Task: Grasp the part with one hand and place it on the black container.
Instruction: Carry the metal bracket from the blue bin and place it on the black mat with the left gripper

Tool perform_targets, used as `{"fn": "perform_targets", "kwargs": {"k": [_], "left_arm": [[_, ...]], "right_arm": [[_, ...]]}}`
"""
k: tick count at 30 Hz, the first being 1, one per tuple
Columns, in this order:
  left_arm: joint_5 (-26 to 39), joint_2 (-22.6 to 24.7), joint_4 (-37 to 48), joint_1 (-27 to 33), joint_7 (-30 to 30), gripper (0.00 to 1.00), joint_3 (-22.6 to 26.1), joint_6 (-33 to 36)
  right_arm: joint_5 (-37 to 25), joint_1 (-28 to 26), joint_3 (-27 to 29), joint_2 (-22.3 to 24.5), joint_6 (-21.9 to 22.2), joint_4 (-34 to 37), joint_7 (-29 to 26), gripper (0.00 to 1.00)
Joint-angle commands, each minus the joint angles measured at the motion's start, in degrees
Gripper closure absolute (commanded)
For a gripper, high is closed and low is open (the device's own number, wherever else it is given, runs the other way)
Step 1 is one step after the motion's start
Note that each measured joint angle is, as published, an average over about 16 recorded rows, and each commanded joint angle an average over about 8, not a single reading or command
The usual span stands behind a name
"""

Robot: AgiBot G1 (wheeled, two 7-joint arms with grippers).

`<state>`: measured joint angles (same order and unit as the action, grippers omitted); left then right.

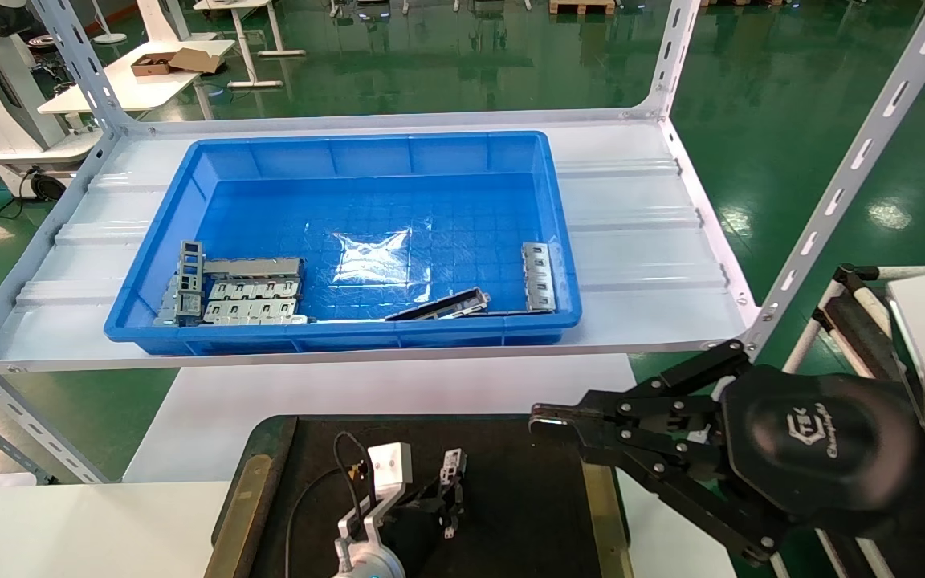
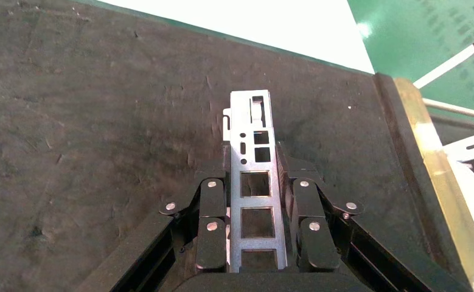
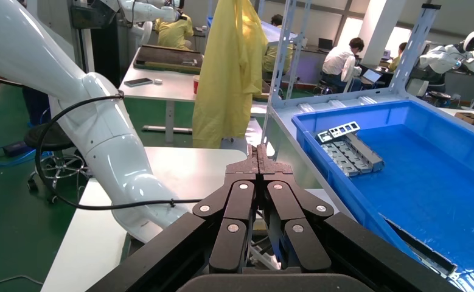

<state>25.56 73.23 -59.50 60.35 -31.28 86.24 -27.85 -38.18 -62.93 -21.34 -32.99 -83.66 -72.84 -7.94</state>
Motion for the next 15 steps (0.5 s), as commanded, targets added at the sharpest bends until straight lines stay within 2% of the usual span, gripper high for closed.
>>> {"fn": "perform_targets", "kwargs": {"k": [1, 3, 4, 7, 9, 11, 12, 15], "left_arm": [[0.6, 0.3, 0.3, -0.3, -0.2, 1.0, -0.1, -0.1], [1.3, 0.6, 0.7, -0.6, -0.4, 0.96, -0.2, -0.1], [1.7, 0.8, 0.9, -0.7, -0.5, 0.89, -0.3, 0.0], [2.5, 1.1, 1.5, -1.1, -0.9, 0.53, -0.5, 0.1], [3.0, 1.2, 1.9, -1.3, -1.1, 0.28, -0.7, 0.2], [3.3, 1.4, 2.2, -1.5, -1.4, 0.07, -0.8, 0.2], [3.5, 1.5, 2.3, -1.6, -1.5, 0.02, -0.9, 0.3], [3.9, 1.7, 2.7, -1.8, -1.7, 0.0, -0.9, 0.4]], "right_arm": [[0.0, 0.0, 0.0, 0.0, 0.0, 0.0, 0.0, 0.91], [0.0, 0.0, 0.0, 0.0, 0.0, 0.0, 0.0, 0.7], [0.0, 0.0, 0.0, 0.0, 0.0, 0.0, 0.0, 0.57], [0.0, 0.0, 0.0, 0.0, 0.0, 0.0, 0.0, 0.21], [0.0, 0.0, 0.0, 0.0, 0.0, 0.0, 0.0, 0.04], [0.0, 0.0, 0.0, 0.0, 0.0, 0.0, 0.0, 0.0], [0.0, 0.0, 0.0, 0.0, 0.0, 0.0, 0.0, 0.0], [0.0, 0.0, 0.0, 0.0, 0.0, 0.0, 0.0, 0.0]]}}
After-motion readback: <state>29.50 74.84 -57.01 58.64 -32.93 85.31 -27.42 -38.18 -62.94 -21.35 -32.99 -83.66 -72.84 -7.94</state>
